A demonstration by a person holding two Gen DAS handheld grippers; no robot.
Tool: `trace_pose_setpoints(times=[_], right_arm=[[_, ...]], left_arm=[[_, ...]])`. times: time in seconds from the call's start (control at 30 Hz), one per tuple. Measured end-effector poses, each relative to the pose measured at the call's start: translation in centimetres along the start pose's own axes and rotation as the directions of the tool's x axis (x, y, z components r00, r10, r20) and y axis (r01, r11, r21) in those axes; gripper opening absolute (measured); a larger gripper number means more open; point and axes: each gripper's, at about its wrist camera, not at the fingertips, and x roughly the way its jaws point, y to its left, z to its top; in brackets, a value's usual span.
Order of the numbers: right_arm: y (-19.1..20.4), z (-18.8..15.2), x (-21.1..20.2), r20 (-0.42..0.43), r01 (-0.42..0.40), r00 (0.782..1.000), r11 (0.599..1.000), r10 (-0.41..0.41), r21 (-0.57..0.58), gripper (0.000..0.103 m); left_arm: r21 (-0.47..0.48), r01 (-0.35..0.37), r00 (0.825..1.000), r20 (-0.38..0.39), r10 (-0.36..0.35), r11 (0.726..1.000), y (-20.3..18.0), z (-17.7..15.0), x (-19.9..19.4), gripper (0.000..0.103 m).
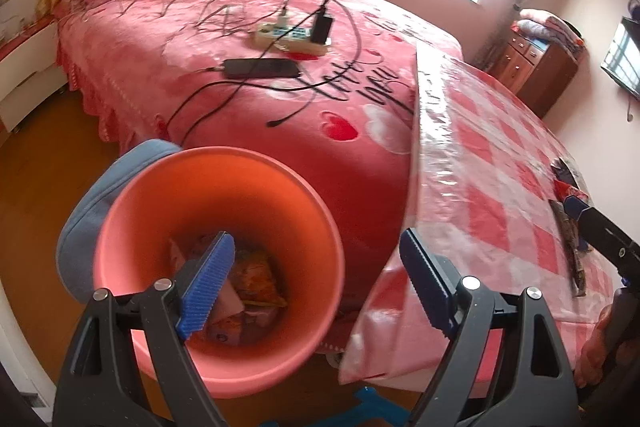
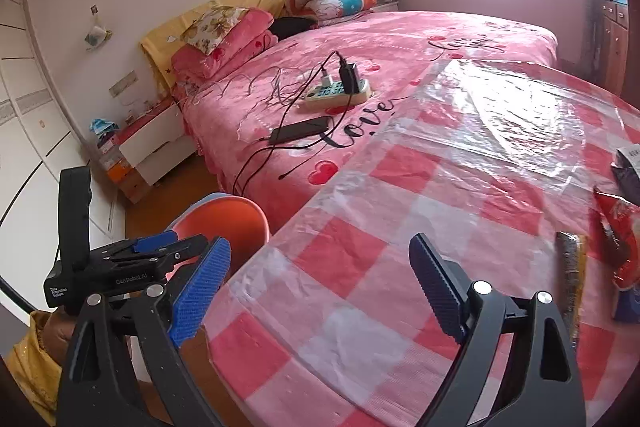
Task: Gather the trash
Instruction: 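Move both tools back over the remaining trash on the table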
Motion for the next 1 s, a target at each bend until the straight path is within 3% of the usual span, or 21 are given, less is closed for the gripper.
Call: trace_pose_setpoints(times=[1.0], right_arm=[[-7.9, -1.7, -7.2, 0.13, 0.07, 0.988, 0.989, -0.087, 0.128, 0.09]], left_arm=[[0.174, 0.093, 0.995, -0.043, -0.087, 0.98, -11.8, -0.7, 0.1, 0.085]])
